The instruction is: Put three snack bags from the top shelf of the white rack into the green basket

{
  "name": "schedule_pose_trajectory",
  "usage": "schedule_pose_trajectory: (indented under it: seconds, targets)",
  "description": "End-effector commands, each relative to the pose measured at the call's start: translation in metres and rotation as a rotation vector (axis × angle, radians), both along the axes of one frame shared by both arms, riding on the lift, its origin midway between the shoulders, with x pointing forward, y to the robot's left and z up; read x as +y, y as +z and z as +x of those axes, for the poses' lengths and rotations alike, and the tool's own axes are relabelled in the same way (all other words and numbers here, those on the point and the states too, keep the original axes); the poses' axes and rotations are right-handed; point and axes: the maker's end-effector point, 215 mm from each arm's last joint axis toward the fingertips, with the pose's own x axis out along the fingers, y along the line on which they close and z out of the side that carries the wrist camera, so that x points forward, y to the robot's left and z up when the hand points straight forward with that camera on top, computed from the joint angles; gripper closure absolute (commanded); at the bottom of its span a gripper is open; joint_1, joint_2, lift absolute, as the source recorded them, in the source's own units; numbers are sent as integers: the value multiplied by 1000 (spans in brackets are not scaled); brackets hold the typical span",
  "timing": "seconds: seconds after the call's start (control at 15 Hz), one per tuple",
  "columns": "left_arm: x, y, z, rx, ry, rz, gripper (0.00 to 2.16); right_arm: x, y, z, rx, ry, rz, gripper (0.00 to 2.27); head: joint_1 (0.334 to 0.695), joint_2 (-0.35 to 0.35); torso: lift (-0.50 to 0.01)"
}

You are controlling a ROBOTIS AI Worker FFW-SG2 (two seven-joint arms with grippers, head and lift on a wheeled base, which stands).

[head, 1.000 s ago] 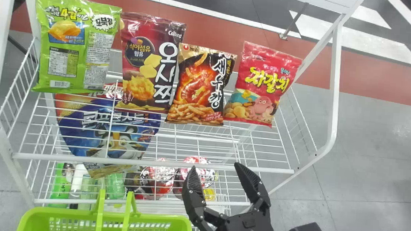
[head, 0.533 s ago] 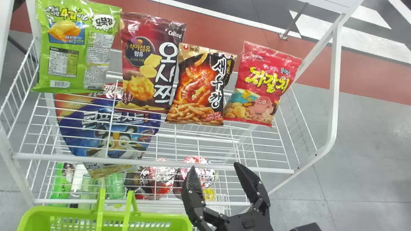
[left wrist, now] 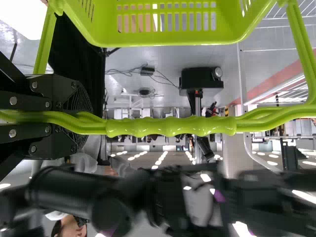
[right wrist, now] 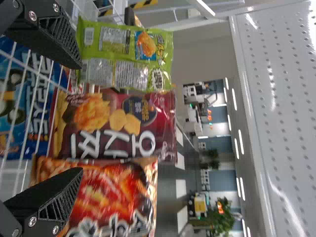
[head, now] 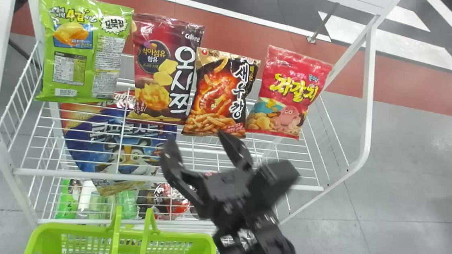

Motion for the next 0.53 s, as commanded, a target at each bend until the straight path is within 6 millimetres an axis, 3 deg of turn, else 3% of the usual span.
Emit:
schedule_pose_trajectory:
  seconds: [0.0,0.27,0.33,0.47]
  targets:
    - [1,-1,0,3,-2,-3,2148,47,9,45,10,72,-15,70,695,-221,0]
    - [2,0,1,6,-5,-9,2148,113,8,111,60,157,-51,80,695,-68,0]
    - [2,-1,1,5,-4,-8,2148,125,8,126,69,162,-53,80,695,-35,0]
    - [3,-1,2,3,-5,-6,2148,130,-11,148,106,181,-84,83,695,40,0]
